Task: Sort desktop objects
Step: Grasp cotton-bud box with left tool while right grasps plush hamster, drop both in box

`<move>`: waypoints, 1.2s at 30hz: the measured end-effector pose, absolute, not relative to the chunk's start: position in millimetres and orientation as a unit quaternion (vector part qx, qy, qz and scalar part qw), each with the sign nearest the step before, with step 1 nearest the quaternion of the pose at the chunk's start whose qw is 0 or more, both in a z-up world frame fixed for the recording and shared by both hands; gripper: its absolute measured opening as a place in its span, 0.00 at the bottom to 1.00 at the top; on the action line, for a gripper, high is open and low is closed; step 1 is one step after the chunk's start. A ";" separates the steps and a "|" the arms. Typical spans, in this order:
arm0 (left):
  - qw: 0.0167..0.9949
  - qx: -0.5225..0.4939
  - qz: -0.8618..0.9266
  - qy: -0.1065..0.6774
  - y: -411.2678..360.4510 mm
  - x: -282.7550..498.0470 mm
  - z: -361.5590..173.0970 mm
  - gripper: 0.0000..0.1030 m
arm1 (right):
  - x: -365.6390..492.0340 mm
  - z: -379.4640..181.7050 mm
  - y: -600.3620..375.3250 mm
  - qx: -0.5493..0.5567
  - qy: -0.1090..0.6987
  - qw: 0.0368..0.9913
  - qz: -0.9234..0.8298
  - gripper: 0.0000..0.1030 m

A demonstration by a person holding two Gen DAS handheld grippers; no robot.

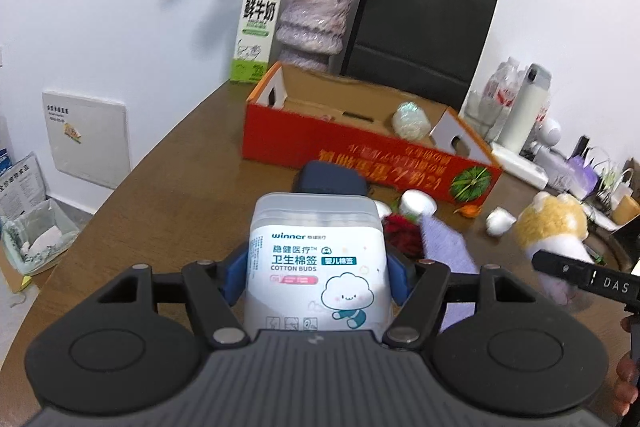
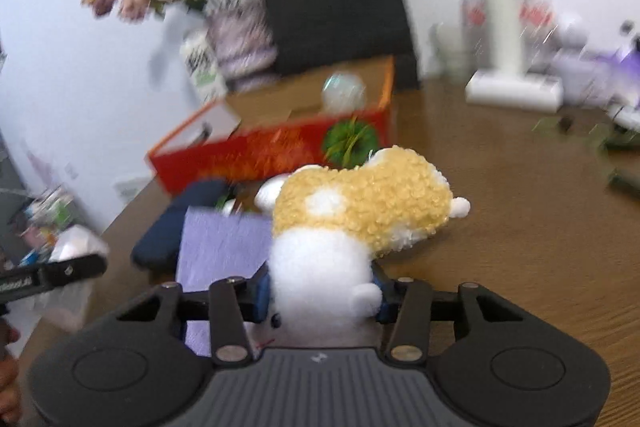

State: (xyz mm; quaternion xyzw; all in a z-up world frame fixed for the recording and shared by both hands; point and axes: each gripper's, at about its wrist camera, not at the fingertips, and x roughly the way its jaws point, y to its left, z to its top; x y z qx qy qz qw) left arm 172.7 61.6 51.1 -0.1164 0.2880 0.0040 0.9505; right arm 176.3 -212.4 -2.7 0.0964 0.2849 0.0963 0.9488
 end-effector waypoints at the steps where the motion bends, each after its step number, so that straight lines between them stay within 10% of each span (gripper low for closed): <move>1: 0.952 -0.117 -0.001 0.283 59.2 174.4 55.5 0.66 | 175.4 2.3 -213.9 0.097 0.275 0.952 0.093 0.43; 18: 0.976 -0.143 -0.013 0.166 45.7 255.3 139.1 0.66 | 246.1 79.6 -177.7 0.097 0.181 0.970 0.129 0.44; 36: 0.967 -0.124 0.018 0.221 78.3 404.0 93.0 0.66 | 399.4 39.6 -122.3 0.046 0.240 0.956 0.163 0.44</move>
